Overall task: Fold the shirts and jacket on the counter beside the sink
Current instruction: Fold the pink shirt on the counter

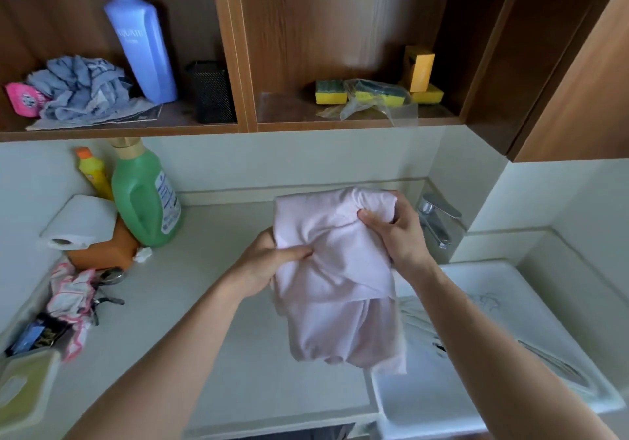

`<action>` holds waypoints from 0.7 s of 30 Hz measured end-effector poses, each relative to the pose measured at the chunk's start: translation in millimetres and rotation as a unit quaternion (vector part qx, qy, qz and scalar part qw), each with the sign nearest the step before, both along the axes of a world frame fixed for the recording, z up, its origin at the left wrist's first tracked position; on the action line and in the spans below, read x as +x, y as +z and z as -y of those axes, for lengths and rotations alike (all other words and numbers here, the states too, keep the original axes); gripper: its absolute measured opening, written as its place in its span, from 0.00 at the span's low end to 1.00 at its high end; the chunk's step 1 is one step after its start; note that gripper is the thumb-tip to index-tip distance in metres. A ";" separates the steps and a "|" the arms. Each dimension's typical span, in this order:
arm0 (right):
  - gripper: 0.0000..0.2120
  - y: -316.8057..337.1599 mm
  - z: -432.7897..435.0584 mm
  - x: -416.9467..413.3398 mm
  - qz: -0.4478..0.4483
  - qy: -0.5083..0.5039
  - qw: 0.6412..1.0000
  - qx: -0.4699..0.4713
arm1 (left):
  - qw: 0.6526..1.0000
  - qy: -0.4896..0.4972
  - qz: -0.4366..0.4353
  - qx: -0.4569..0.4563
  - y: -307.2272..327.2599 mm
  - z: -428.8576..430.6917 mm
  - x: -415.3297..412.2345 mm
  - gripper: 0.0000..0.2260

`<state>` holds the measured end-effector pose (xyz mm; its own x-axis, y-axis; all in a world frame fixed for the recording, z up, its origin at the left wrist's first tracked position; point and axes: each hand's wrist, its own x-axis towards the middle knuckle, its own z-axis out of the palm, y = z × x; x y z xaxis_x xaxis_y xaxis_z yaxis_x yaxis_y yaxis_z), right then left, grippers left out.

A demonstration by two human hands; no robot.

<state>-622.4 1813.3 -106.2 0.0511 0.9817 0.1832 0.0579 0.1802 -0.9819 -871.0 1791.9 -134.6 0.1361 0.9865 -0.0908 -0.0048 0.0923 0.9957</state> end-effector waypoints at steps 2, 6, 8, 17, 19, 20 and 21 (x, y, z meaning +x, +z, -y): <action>0.22 2.5 11.3 14.5 0.037 0.024 0.999 -0.030 | 0.997 0.016 -0.072 0.024 -5.9 2.7 6.5 0.14; 0.38 23.2 38.7 41.6 0.312 0.060 0.946 0.064 | 0.981 -0.062 -0.178 0.050 0.3 20.2 28.3 0.10; 0.45 34.0 63.8 41.5 0.432 0.127 0.893 0.017 | 0.972 -0.113 -0.192 0.073 7.1 38.1 48.5 0.08; 0.25 28.3 200.4 90.2 0.453 -0.110 0.884 -0.036 | 0.895 -0.441 -0.046 -0.047 -15.9 127.5 83.1 0.23; 0.23 25.6 241.8 116.6 0.450 -0.180 0.873 -0.052 | 0.859 -0.492 -0.127 -0.058 -29.4 146.1 104.9 0.24; 0.23 23.9 260.5 130.1 0.451 -0.208 0.866 -0.061 | 0.853 -0.495 -0.160 -0.051 -36.2 153.3 116.2 0.24; 0.23 22.2 279.3 143.6 0.452 -0.233 0.858 -0.074 | 0.854 -0.487 -0.179 -0.043 -42.0 159.1 128.8 0.25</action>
